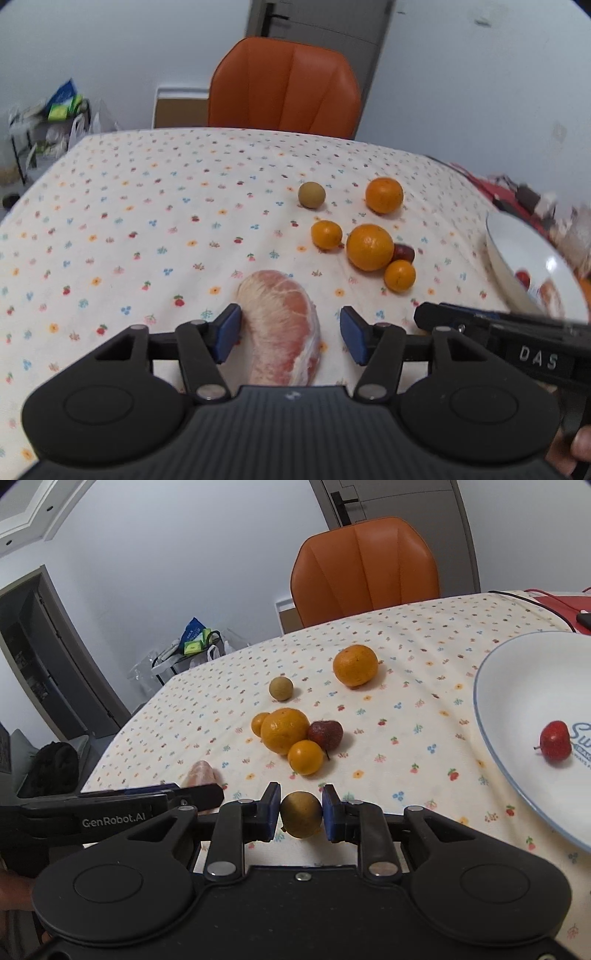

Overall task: Organize fruits
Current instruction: 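Grasp a second pomelo segment with the left tool while the right grasps a yellow-green fruit, then carry both fruits to the plate while the right tool releases the yellow-green fruit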

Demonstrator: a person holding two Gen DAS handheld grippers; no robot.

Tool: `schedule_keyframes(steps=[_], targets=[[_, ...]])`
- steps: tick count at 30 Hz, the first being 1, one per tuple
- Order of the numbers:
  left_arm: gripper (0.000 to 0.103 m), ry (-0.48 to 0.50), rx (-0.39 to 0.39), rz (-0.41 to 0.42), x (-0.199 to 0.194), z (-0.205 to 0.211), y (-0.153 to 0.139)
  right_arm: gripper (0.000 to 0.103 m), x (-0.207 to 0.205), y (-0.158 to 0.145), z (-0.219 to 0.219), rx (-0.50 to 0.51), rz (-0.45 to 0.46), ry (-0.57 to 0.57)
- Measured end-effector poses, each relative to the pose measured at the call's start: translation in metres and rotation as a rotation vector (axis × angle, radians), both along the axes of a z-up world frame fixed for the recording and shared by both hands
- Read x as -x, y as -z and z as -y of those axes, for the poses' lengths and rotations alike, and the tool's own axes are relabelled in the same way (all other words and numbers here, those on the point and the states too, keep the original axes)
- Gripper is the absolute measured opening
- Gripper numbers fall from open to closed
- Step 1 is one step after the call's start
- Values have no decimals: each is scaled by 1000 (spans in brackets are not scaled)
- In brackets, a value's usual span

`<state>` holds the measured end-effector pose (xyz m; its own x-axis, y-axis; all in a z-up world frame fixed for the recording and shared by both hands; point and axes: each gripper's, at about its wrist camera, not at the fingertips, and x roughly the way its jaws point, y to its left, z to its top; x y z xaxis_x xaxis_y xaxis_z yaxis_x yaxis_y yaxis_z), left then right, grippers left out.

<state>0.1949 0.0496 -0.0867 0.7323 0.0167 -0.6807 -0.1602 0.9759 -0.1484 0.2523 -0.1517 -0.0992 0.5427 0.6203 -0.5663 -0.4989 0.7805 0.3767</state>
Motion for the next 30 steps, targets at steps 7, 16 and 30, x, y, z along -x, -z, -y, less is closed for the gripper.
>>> schedule_keyframes(steps=[7, 16, 30], targets=[[39, -6, -9, -7, 2, -3, -1, 23, 4, 5, -2, 5, 20, 6], [38, 41, -4, 22, 7, 16, -12, 23, 10, -2, 14, -25, 30, 11], [38, 157, 6, 129, -3, 74, -47, 23, 17, -28, 76, -67, 91, 97]])
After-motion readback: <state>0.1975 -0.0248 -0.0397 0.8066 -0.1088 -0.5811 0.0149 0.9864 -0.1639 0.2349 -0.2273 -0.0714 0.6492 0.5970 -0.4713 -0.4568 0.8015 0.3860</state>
